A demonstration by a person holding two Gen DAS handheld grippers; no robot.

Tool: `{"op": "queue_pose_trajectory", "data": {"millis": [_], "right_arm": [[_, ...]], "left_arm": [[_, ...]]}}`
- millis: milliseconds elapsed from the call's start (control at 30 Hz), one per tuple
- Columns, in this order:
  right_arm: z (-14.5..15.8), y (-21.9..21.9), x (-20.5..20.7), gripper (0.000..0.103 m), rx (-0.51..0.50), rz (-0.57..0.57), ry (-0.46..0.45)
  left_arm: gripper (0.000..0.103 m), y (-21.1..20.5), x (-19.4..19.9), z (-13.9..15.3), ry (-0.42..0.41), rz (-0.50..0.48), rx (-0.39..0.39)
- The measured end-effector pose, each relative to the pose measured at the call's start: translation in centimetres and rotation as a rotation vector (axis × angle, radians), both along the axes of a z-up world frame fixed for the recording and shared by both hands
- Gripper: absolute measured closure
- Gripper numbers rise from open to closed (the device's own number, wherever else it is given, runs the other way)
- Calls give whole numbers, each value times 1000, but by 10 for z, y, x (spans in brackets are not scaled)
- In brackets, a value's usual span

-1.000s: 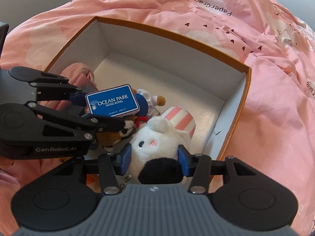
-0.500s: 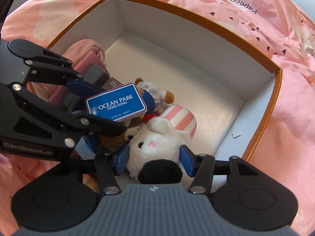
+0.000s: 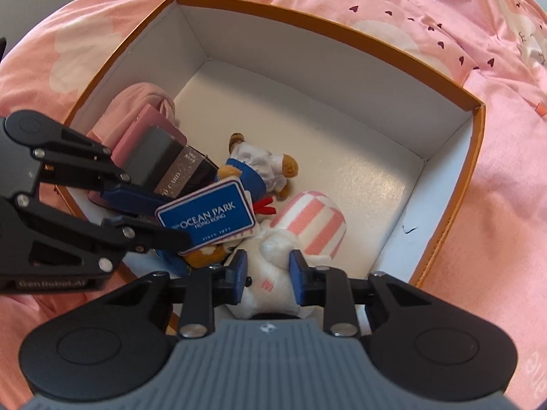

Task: Organize objects
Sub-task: 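Lower both plushes into the box beside the photo card box, opening both tools, then withdraw both tools toward the gold gift box and long white box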

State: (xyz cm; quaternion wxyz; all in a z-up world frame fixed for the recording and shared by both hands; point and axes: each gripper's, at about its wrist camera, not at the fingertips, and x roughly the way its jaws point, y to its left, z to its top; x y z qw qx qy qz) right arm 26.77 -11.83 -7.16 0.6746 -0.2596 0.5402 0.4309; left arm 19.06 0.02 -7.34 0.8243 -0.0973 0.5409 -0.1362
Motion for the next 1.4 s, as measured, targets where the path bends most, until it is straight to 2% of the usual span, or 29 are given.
{"op": "queue_pose_trajectory", "data": {"millis": [100, 233, 400, 667, 800, 967, 1067, 1233, 1300, 1400], "right_arm": [[-1, -1, 2, 79, 28, -20, 20], [-4, 0, 3, 80, 39, -36, 28], [-2, 10, -7, 80, 14, -6, -37], [10, -3, -14, 76, 28, -58, -117], [22, -12, -19, 68, 62, -95, -143], [43, -26, -34, 66, 120, -156, -186], [56, -38, -54, 66, 182, -203, -193], [67, -58, -96, 67, 241, -284, -262], [65, -64, -109, 67, 230, -332, -301], [58, -78, -117, 67, 229, -461, -281]], "left_arm": [[81, 0, 0, -3, 7, -6, 12], [81, -5, 1, -9, 21, -6, 30], [80, -6, -2, -5, 3, -1, 36], [78, 2, -14, 13, -61, 22, -12], [74, -2, -22, 31, -112, -11, -40], [71, -9, -39, 50, -161, -63, -47], [70, -10, -52, 56, -168, -53, -87], [69, -16, -66, 48, -134, -2, -110], [64, -19, -68, 42, -117, 25, -104], [56, -23, -70, 34, -89, 53, -109]]}}
